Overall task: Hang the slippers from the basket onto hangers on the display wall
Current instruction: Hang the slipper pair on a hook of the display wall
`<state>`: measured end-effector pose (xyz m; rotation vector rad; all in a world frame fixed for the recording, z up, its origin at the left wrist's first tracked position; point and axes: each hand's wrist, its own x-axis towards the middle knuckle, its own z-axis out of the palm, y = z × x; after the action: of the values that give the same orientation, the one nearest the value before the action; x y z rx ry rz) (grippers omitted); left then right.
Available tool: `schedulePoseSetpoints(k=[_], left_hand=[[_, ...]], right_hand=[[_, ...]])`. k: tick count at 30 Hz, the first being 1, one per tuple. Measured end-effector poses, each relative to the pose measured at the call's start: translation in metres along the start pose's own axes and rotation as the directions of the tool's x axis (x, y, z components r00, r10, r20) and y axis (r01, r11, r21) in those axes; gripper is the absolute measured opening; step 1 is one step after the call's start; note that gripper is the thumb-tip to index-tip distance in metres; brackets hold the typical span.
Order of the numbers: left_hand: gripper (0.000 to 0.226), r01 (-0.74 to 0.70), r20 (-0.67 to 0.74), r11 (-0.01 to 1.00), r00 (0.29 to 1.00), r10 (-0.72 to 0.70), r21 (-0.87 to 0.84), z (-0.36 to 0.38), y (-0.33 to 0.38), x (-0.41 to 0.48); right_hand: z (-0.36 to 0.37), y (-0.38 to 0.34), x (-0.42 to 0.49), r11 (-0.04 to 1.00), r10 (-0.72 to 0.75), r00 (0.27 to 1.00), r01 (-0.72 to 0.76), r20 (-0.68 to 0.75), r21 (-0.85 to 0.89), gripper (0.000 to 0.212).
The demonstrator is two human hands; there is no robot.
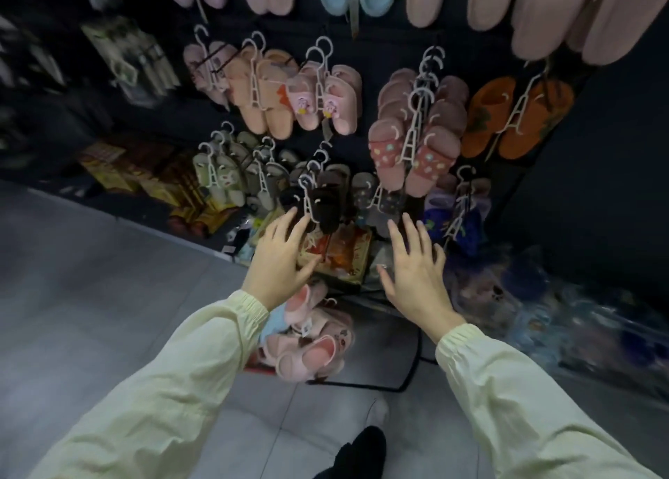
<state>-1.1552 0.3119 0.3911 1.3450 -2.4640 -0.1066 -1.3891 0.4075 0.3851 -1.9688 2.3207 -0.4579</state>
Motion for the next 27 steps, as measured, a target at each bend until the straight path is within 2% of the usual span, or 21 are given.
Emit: schedulePoseSetpoints(k=[7, 13, 21, 27], left_hand=[[0.073, 0.202, 0.125, 0.979, 0.972, -0.199, -0.004, -0.003, -0.062, -0.133], [0.071, 0.345, 0.175, 0.938, 0.924, -0.341, 0.007, 0.004, -0.103, -0.199], [0.071, 0.411, 0.190, 0.911, 0.896, -0.402, -0.012, 0.017, -0.156, -0.202], [0.069, 0.446, 0.261, 0.894, 0.869, -0.420, -0.047, 0.041, -0.200, -0.155]], right_hand=[[0.058, -0.061, -0.066, 0.999, -0.016, 0.992, 0.013, 0.121, 0.030, 0.079], [0.083, -0.099, -0.089, 0.998, -0.059, 0.979, 0.056, 0.195, 0.021, 0.075], [0.116, -0.130, -0.068, 0.996, -0.079, 0.959, 0.084, 0.274, -0.007, 0.074], [0.155, -0.144, -0.029, 0.998, -0.008, 0.915, 0.035, 0.403, -0.058, 0.073]])
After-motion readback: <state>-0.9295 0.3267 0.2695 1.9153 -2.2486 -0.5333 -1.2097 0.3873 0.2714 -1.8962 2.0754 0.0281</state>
